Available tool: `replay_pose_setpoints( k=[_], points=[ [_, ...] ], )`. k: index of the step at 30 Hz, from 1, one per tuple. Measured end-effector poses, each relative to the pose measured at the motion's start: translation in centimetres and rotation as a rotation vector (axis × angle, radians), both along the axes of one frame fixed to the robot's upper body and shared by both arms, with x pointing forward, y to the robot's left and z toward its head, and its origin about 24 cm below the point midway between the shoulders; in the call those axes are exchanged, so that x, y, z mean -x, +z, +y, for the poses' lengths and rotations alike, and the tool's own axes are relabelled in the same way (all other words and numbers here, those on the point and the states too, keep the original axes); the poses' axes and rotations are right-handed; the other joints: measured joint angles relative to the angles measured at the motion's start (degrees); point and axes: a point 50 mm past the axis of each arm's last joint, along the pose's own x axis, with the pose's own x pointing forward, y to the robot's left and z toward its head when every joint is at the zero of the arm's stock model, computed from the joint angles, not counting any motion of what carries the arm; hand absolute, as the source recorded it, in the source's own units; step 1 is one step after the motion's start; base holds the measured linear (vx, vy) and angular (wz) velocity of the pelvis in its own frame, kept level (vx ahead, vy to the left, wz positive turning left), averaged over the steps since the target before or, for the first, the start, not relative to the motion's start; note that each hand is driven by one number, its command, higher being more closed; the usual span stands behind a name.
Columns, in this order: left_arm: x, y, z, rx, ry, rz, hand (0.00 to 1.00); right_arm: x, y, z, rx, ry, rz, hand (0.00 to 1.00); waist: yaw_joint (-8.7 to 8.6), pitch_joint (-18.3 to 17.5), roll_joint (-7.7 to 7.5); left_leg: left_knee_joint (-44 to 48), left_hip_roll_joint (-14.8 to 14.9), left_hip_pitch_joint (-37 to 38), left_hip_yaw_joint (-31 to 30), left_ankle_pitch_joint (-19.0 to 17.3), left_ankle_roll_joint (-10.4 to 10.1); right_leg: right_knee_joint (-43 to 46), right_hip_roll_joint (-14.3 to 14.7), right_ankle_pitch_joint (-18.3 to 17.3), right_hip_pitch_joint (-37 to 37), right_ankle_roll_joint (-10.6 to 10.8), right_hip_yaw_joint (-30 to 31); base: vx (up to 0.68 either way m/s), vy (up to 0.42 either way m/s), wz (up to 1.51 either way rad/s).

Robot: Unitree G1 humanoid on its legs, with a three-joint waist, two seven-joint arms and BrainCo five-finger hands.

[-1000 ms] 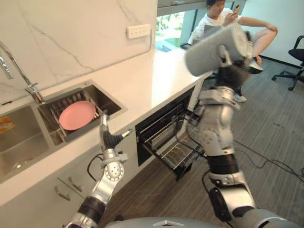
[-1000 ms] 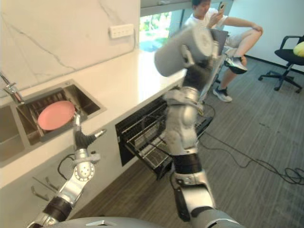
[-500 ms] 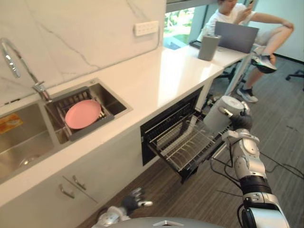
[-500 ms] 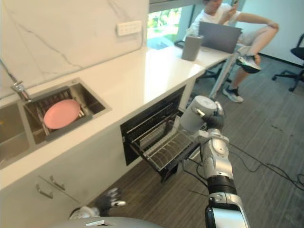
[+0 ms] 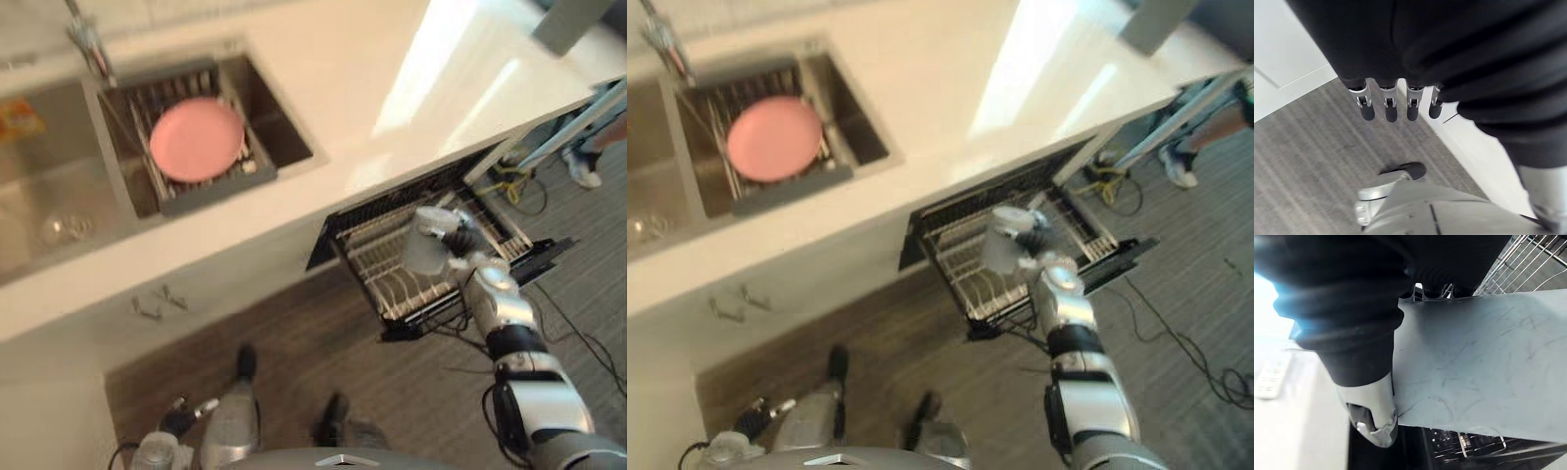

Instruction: Walk over to the sink, pick up the cup, carry it to the dishwasher, place the cup inside the dishwasher, then close the dishwasher door

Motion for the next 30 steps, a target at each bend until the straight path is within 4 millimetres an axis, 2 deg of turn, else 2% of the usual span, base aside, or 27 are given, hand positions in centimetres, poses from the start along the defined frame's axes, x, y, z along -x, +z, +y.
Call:
replay_pose_setpoints(
  k=[3,7,9,13,14,18,23,25,30],
  points=[
    [-1.5,0.6,0.4,-0.010,0.011,-0.054,0.00,-1.4,4.1,-0.3,0.026,-0.048,-0.106,1.00,0.91,4.5,-0.04,0.0,0.0,-2.3,-0.9,0.5,0.1,1.4,-0.1,0.0,-2.3,0.0,0.4,-0.07,0.002,0.17],
    [-1.6,0.6,0.3,0.053,0.039,-0.050,0.00,-2.0,5.8,-0.6,0.072,-0.087,-0.121,1.00,2.57,5.1,0.07,4.0,0.0,-7.4,-1.6,-0.9,0.0,3.8,-0.3,-0.2,-6.1,-0.3,2.3,-0.03,0.014,0.07],
    [-1.5,0.4,0.3,0.088,0.060,-0.027,0.00,-2.3,6.0,-0.7,0.097,-0.101,-0.103,1.00,3.11,5.2,0.20,7.0,0.1,-9.8,-2.3,-2.1,0.1,4.4,-0.1,-0.3,-7.3,-0.6,3.2,-0.04,0.004,0.05],
    [-2.8,0.5,0.3,0.067,0.085,-0.023,0.00,-3.1,6.5,0.0,0.164,-0.073,-0.051,1.00,3.91,5.8,0.95,10.7,1.1,-14.9,-2.3,-3.0,0.3,5.4,0.5,-0.9,-11.0,-1.3,3.5,-0.11,-0.011,-0.04],
    [-3.9,0.8,0.1,0.082,0.106,-0.040,0.00,-3.3,6.4,0.2,0.184,-0.070,-0.022,1.00,4.15,6.5,1.85,11.5,1.8,-16.7,-2.3,-2.9,0.1,6.5,0.9,-1.6,-12.7,-2.2,3.6,-0.13,-0.026,-0.05],
    [-5.6,1.2,-0.9,0.114,0.147,-0.069,0.00,-3.2,4.8,-0.1,0.203,-0.106,0.080,1.00,5.16,7.6,3.09,11.1,2.4,-19.2,-2.3,-1.5,0.1,9.8,0.9,-2.5,-16.9,-2.6,3.9,-0.09,-0.021,-0.04],
    [-7.0,1.5,-2.6,0.184,0.218,-0.104,0.00,-3.2,5.4,-0.3,0.270,-0.147,0.072,1.00,5.07,7.7,3.32,11.1,2.4,-21.6,-1.9,-1.2,-0.1,14.5,-0.2,-4.1,-21.6,-2.6,4.7,-0.02,-0.016,-0.06],
    [-7.8,1.9,-2.6,0.150,0.232,-0.116,0.00,-3.3,5.8,-0.2,0.295,-0.153,0.062,1.00,5.11,7.8,3.41,10.9,2.5,-22.4,-1.6,-1.0,-0.3,16.3,-0.6,-4.7,-23.4,-2.5,4.6,0.00,-0.027,-0.02],
    [-8.4,2.3,-2.7,0.077,0.287,-0.089,0.00,-4.1,7.4,1.5,0.334,-0.131,0.007,1.00,4.66,8.0,3.68,10.1,3.0,-22.8,-0.5,0.5,-0.5,20.3,-1.3,-6.8,-25.8,-2.9,4.7,0.05,-0.071,0.01]
  ],
)
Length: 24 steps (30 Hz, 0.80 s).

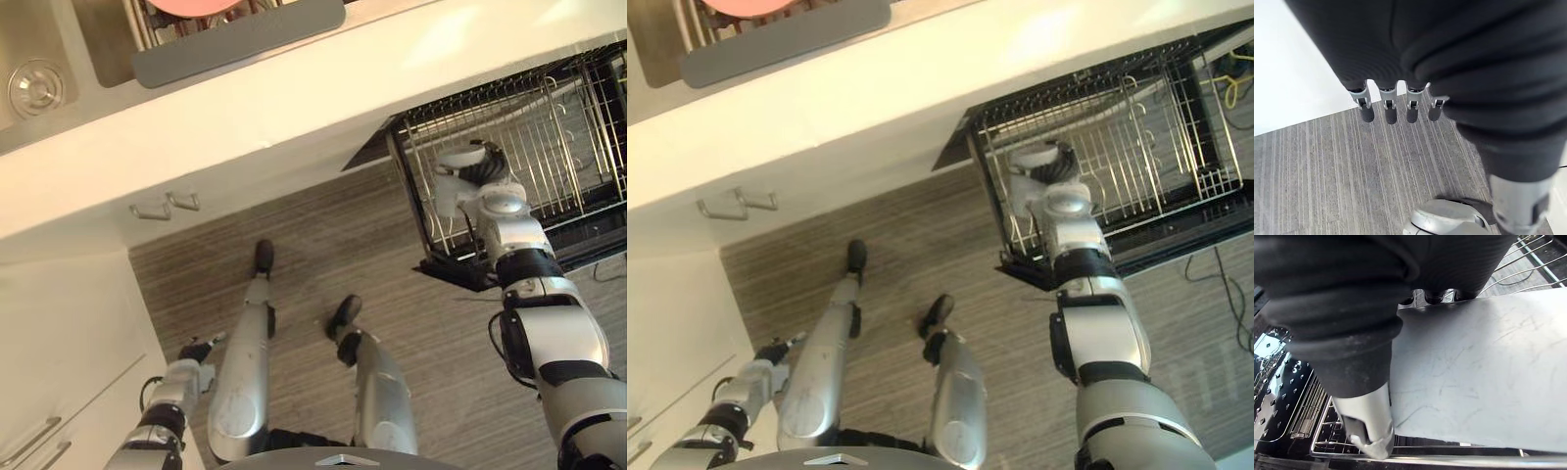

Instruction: Walk over to the sink, pick up the cup, carry it to the dishwasher, place the cup inside the dishwasher, then close the dishwasher door

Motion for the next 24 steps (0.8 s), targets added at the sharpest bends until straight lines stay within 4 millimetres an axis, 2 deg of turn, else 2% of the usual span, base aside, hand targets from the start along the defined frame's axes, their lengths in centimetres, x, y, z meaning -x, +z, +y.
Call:
replay_pose_setpoints(
  k=[6,7,9,14,24],
  points=[
    [-0.2,0.0,-0.3,-0.021,0.043,0.049,0.00,-1.0,3.7,2.6,0.065,0.037,-0.110,1.00,-0.03,0.2,0.38,0.3,0.2,-1.1,0.0,0.2,-0.5,4.9,-0.9,-3.1,-2.9,-0.8,0.0,0.05,-0.093,0.03],
    [-0.2,0.0,-0.4,-0.019,0.045,0.051,0.00,-1.1,4.1,2.7,0.065,0.034,-0.124,0.00,-0.02,0.3,0.51,0.4,0.2,-1.1,-0.1,0.2,-0.6,5.2,-0.9,-3.3,-3.0,-0.9,-0.1,0.03,-0.086,0.05],
    [-0.2,0.0,-0.5,-0.019,0.040,0.069,0.00,-1.3,5.4,3.9,0.086,0.050,-0.173,0.00,-0.01,0.4,0.66,0.5,0.3,-1.1,-0.1,0.1,-0.8,6.7,-1.2,-4.3,-3.6,-1.2,0.0,0.02,-0.080,0.04],
    [-0.2,0.0,-0.5,-0.026,0.035,0.081,0.00,-1.5,6.9,5.6,0.078,0.056,-0.242,0.00,0.04,0.4,0.66,1.3,0.3,-2.1,-0.1,0.0,-1.3,9.3,-1.8,-6.1,-5.1,-1.7,-0.3,0.00,-0.082,0.06],
    [-0.2,0.0,-0.5,-0.014,0.037,0.065,0.00,-1.6,6.9,6.4,0.039,0.076,-0.245,0.00,-0.07,0.3,0.67,4.2,0.7,-2.9,-0.1,-1.0,-1.6,12.1,-2.5,-7.9,-5.2,-2.1,-1.2,0.00,-0.051,0.04]
  ],
)
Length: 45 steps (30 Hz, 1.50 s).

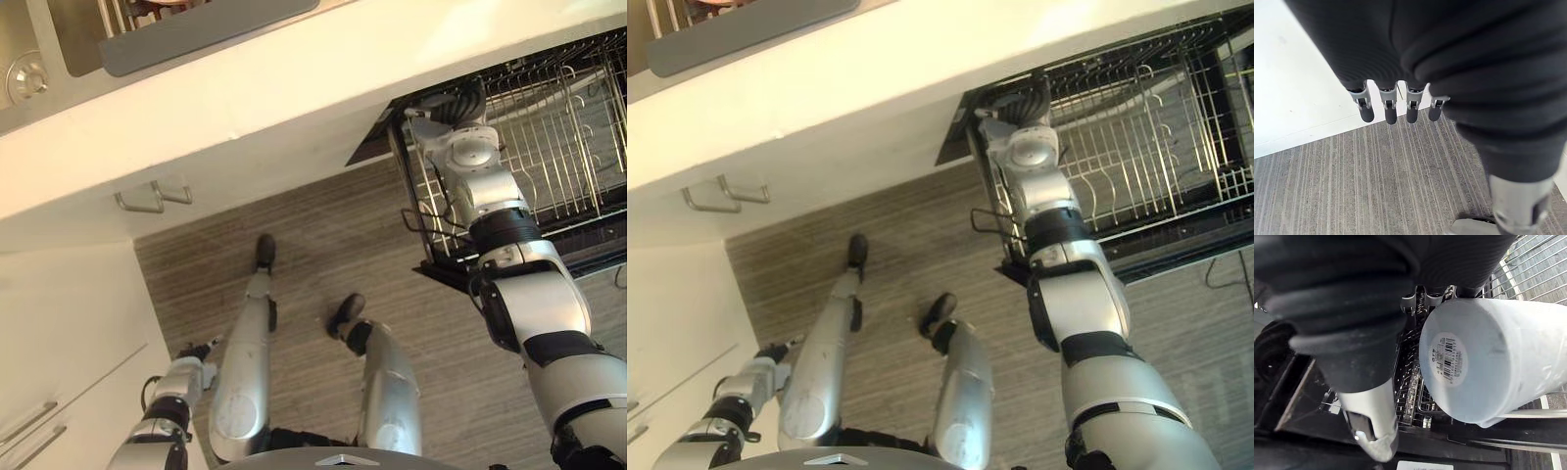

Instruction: Walk over to the sink, pick up the cup, carry it to the dishwasher, place the cup inside the dishwasher, then close the dishwasher door

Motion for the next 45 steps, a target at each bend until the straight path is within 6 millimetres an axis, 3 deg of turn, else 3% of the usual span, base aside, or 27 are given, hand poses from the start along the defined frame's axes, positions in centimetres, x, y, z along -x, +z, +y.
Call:
replay_pose_setpoints(
  k=[3,7,10,12,16,18,22,25,28,32,35,38,41,45],
  points=[
    [-0.3,0.2,0.0,0.088,0.048,-0.104,0.00,0.7,-0.5,0.1,-0.106,0.006,-0.046,0.00,-0.36,0.0,0.00,1.6,0.1,0.0,-0.1,-0.8,-0.1,0.6,-0.1,-0.4,0.6,-0.1,-0.1,0.01,-0.029,0.03],
    [-0.2,0.3,0.0,0.198,0.134,-0.204,0.00,2.9,-2.8,0.0,-0.319,-0.018,-0.197,0.00,-1.55,0.0,0.00,3.3,-0.1,1.7,0.0,-2.0,0.0,0.7,-0.3,-0.8,3.3,0.2,-0.3,0.02,-0.003,0.06],
    [0.7,-0.3,-0.2,0.347,0.220,-0.210,0.00,5.7,-6.1,-0.3,-0.423,-0.063,-0.261,0.00,-2.99,0.0,-0.05,3.0,-0.3,6.7,1.7,-2.9,0.6,0.4,-0.9,-1.6,8.3,0.8,-0.1,0.02,-0.009,0.07],
    [2.2,-1.1,0.7,0.365,0.243,-0.190,0.00,8.5,-9.2,0.0,-0.434,-0.091,-0.266,0.00,-4.64,-0.2,-0.42,3.0,-0.1,10.6,3.2,-4.1,0.3,-0.6,-0.6,-1.9,11.7,1.1,1.2,0.01,-0.021,-0.14],
    [5.7,-2.5,1.7,0.350,0.276,-0.101,0.00,12.7,-13.5,-0.2,-0.409,-0.132,-0.216,0.00,-6.55,-0.5,-1.16,2.5,1.1,16.6,6.0,-5.5,-0.4,-3.8,1.0,-1.4,16.9,1.6,3.4,0.03,-0.013,-0.39],
    [9.2,-3.5,1.9,0.346,0.333,-0.026,0.00,14.9,-15.0,-0.2,-0.390,-0.120,-0.204,0.00,-7.88,-1.7,-1.99,1.7,1.3,21.7,6.9,-6.3,-0.6,-6.2,1.8,-0.9,21.5,1.7,4.5,0.07,-0.014,-0.31],
    [14.9,-4.8,1.6,0.330,0.378,0.119,0.00,16.6,-15.1,0.4,-0.369,-0.037,-0.244,0.00,-8.14,-7.2,-2.70,1.8,2.1,25.6,7.6,-8.1,-1.1,-9.6,2.9,-0.8,26.6,1.8,4.6,0.12,-0.036,-0.09],
    [17.3,-5.2,0.9,0.329,0.382,0.186,0.00,16.6,-14.6,1.7,-0.406,0.111,-0.276,0.00,-7.62,-10.2,-2.49,1.9,2.0,28.1,7.7,-9.0,-1.2,-11.1,2.9,-1.0,29.8,2.2,4.3,0.09,-0.024,0.04],
    [17.7,-5.3,0.8,0.305,0.400,0.204,0.00,16.4,-14.5,3.4,-0.421,0.249,-0.278,0.00,-7.04,-12.0,-1.91,1.9,1.2,30.3,7.3,-9.7,-0.6,-12.2,2.4,-1.4,33.5,2.7,2.9,0.05,-0.004,0.20],
    [17.7,-5.2,0.8,0.306,0.437,0.190,0.00,16.4,-14.4,3.2,-0.510,0.300,-0.293,0.00,-7.00,-13.8,-1.40,2.0,-0.4,30.5,7.1,-9.7,0.5,-12.7,0.9,-2.1,36.6,3.3,-0.4,0.00,0.021,0.43],
    [16.3,-4.9,1.0,0.277,0.421,0.129,0.00,16.4,-14.3,2.3,-0.543,0.293,-0.314,0.00,-7.93,-14.8,-1.07,1.9,-0.3,30.3,16.5,-10.1,6.2,-14.6,-0.6,-1.7,40.5,4.6,-6.7,0.03,0.044,1.02],
    [15.2,-4.7,0.5,0.287,0.394,0.090,0.00,16.4,-13.7,1.3,-0.529,0.274,-0.349,0.00,-8.24,-16.6,0.27,2.0,1.2,30.3,25.6,-10.3,6.8,-16.4,-2.0,-0.8,43.5,6.1,-12.9,0.08,0.060,1.04],
    [15.1,-4.7,0.0,0.280,0.344,0.086,0.00,15.8,-12.6,1.0,-0.557,0.278,-0.402,0.00,-7.41,-17.5,1.30,1.3,-0.9,30.3,26.2,-10.2,7.6,-17.3,-3.6,-0.2,44.5,7.6,-14.8,0.07,0.110,0.51],
    [15.4,-4.6,0.3,0.246,0.259,0.091,0.00,15.6,-12.5,0.8,-0.598,0.273,-0.418,0.00,-7.46,-19.2,-0.60,-2.2,-5.1,30.4,25.0,-9.7,8.1,-17.8,-6.3,0.8,44.5,9.3,-16.5,0.06,0.123,0.25]
  ],
)
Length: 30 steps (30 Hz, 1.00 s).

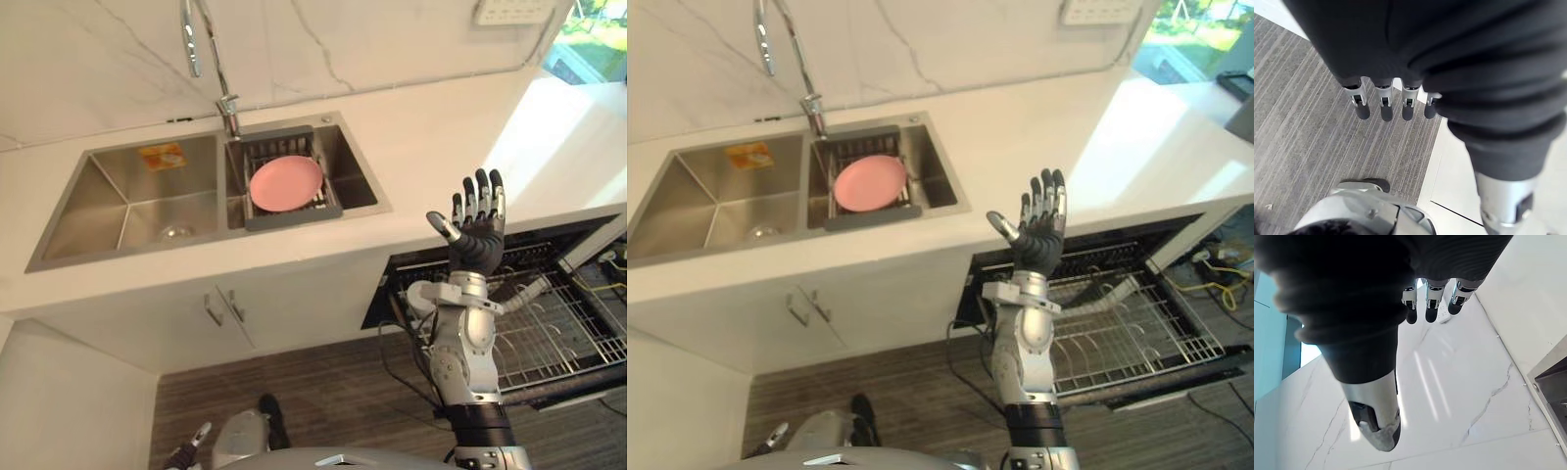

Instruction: Walk over to the sink, pick up the cup, carry it to the dishwasher, place the cup inside the dishwasher, then close the dishwasher door

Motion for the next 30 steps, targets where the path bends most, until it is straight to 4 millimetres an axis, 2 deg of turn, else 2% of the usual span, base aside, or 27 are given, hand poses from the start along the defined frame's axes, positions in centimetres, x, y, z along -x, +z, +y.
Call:
replay_pose_setpoints(
  k=[1,3,4,5,6,7,8,9,10,11,12,13,14,16,17,18,19,21,24,30],
  points=[
    [0.3,-0.2,-0.2,0.021,-0.042,0.025,0.00,0.2,-0.2,-0.7,-0.004,-0.031,0.009,0.00,-0.23,-0.5,-0.33,-3.0,-2.3,1.1,-0.9,-0.2,0.4,3.8,-1.7,1.4,-0.4,-0.6,0.7,0.09,0.153,0.47],
    [0.3,-0.3,-0.2,0.041,-0.078,0.036,0.00,0.6,-0.5,-1.3,-0.012,-0.063,0.023,0.00,-1.02,-0.8,-0.05,-4.9,-3.2,2.4,-2.4,-0.1,0.4,10.3,-3.5,3.3,-2.2,-1.8,2.6,0.08,0.154,0.65],
    [0.3,-0.3,-0.2,0.050,-0.139,0.036,0.00,0.8,-0.6,-1.9,-0.034,-0.084,0.022,0.00,-1.61,-1.0,-0.24,-6.8,-4.1,4.0,-3.7,0.2,0.9,20.9,-6.0,7.6,-7.0,-5.2,7.3,0.13,0.123,0.72],
    [0.0,-0.2,0.0,0.049,-0.171,0.034,0.00,0.9,-0.5,-2.4,-0.045,-0.101,0.014,0.00,-1.70,-1.0,-0.46,-7.6,-4.5,4.6,-4.5,0.3,1.3,26.7,-7.3,11.6,-10.5,-8.9,10.1,0.15,0.115,0.67],
    [-0.1,-0.2,0.1,0.052,-0.192,0.032,0.00,1.1,-0.6,-2.5,-0.045,-0.108,0.010,0.00,-1.71,-1.0,-0.42,-8.3,-4.9,5.3,-5.4,0.2,1.3,30.4,-7.8,14.7,-12.3,-11.4,12.1,0.17,0.105,0.60],
    [-0.3,-0.1,0.4,0.056,-0.231,0.032,0.00,1.3,-0.9,-2.5,-0.046,-0.113,0.016,0.00,-1.99,-0.7,-1.34,-9.2,-5.4,6.3,-7.7,0.2,1.4,36.5,-6.7,15.2,-16.4,-12.1,17.8,0.16,0.077,0.68],
    [-0.8,0.0,0.7,0.057,-0.257,0.034,0.00,1.5,-1.1,-2.4,-0.052,-0.114,0.025,0.00,-2.14,-0.2,-2.19,-9.5,-5.4,6.9,-9.9,0.1,1.5,40.2,-3.2,10.3,-19.9,-10.4,22.3,0.16,0.061,0.70],
    [-0.9,0.1,0.8,0.059,-0.264,0.037,0.00,1.6,-1.3,-2.4,-0.056,-0.115,0.028,0.00,-2.39,-0.1,-2.25,-9.7,-5.3,7.2,-10.9,0.1,1.6,40.3,-1.3,8.1,-21.3,-9.7,23.5,0.15,0.019,0.64],
    [-0.8,0.1,1.0,0.068,-0.275,0.045,0.00,1.6,-1.3,-2.5,-0.069,-0.116,0.027,0.00,-2.89,0.1,-2.22,-9.8,-5.0,7.4,-12.2,0.0,1.7,38.0,1.4,4.8,-22.7,-8.3,24.5,0.15,-0.003,0.63],
    [-0.8,0.1,1.1,0.083,-0.285,0.054,0.00,1.7,-1.2,-2.8,-0.079,-0.124,0.020,0.00,-3.41,0.4,-2.59,-9.8,-4.8,8.0,-13.5,-0.2,2.0,30.7,4.3,2.2,-23.8,-7.1,24.5,0.17,-0.025,0.71],
    [-0.7,0.1,1.1,0.099,-0.309,0.064,0.00,1.9,-1.2,-3.1,-0.087,-0.141,0.018,0.00,-3.49,0.1,-2.93,-9.5,-4.8,8.0,-14.4,-0.4,2.2,20.3,6.8,1.9,-24.4,-6.7,25.7,0.13,-0.038,0.61],
    [-0.5,0.1,1.2,0.110,-0.320,0.073,0.00,2.0,-1.1,-3.3,-0.088,-0.151,0.016,0.00,-3.58,0.2,-3.10,-9.5,-4.8,7.6,-14.5,-0.5,2.3,15.4,7.8,2.3,-24.4,-6.1,26.9,0.10,-0.056,0.73],
    [-0.4,0.1,1.3,0.115,-0.356,0.076,0.00,2.5,-1.0,-3.7,-0.089,-0.170,0.008,0.00,-4.06,0.3,-3.34,-8.7,-4.9,7.6,-14.6,-0.6,2.4,9.2,8.8,4.8,-24.5,-5.3,29.2,0.12,-0.080,0.93],
    [0.0,0.2,1.5,0.113,-0.384,0.081,0.00,2.8,-1.0,-4.2,-0.109,-0.205,0.004,0.00,-4.73,-0.1,-4.09,-8.8,-5.6,9.0,-14.7,-0.5,2.3,6.0,8.7,9.9,-23.6,-5.2,29.8,0.17,-0.108,0.83],
    [-0.1,0.3,1.9,0.101,-0.395,0.067,0.00,2.9,-1.0,-4.3,-0.118,-0.211,0.002,0.00,-4.36,-1.1,-5.75,-8.7,-7.0,9.6,-14.6,-0.7,1.8,2.3,8.7,14.1,-22.5,-5.4,30.6,0.20,-0.179,0.29],
    [0.2,0.4,2.1,0.101,-0.394,0.060,0.00,2.7,-0.6,-4.4,-0.111,-0.212,-0.013,0.00,-3.51,-1.6,-6.28,-8.5,-7.4,10.2,-14.2,-1.1,1.1,0.5,8.3,13.9,-21.7,-6.7,30.5,0.18,-0.185,0.12],
    [0.1,0.4,1.8,0.114,-0.398,0.049,0.00,2.7,-0.3,-4.5,-0.109,-0.213,-0.025,0.00,-3.60,-2.0,-5.55,-8.7,-6.9,10.2,-14.1,-1.3,0.7,-0.8,8.9,13.7,-21.4,-6.2,30.5,0.21,-0.166,-0.13],
    [0.3,0.2,0.7,0.151,-0.395,0.039,0.00,2.4,0.8,-4.6,-0.077,-0.230,-0.058,0.00,-4.13,-2.3,-2.97,-9.0,-5.1,10.4,-12.8,-1.1,-0.4,-6.0,11.3,15.0,-19.9,-7.5,30.5,0.16,-0.076,-0.29],
    [0.7,0.0,0.2,0.162,-0.405,0.045,0.00,2.4,0.8,-4.8,-0.072,-0.239,-0.044,0.00,-4.98,-3.1,-1.85,-9.1,-3.2,10.4,-10.8,-2.1,-1.7,-11.6,13.7,16.6,-18.2,-7.9,31.5,0.09,-0.032,-0.46],
    [1.5,-0.2,0.1,0.170,-0.401,0.068,0.00,3.0,-0.5,-4.9,-0.067,-0.238,0.023,0.00,-5.89,-4.3,-1.77,-9.7,-1.9,12.2,-7.0,-3.8,-3.0,-14.6,15.1,18.4,-16.9,-8.5,32.6,0.11,0.004,-0.37]
  ],
)
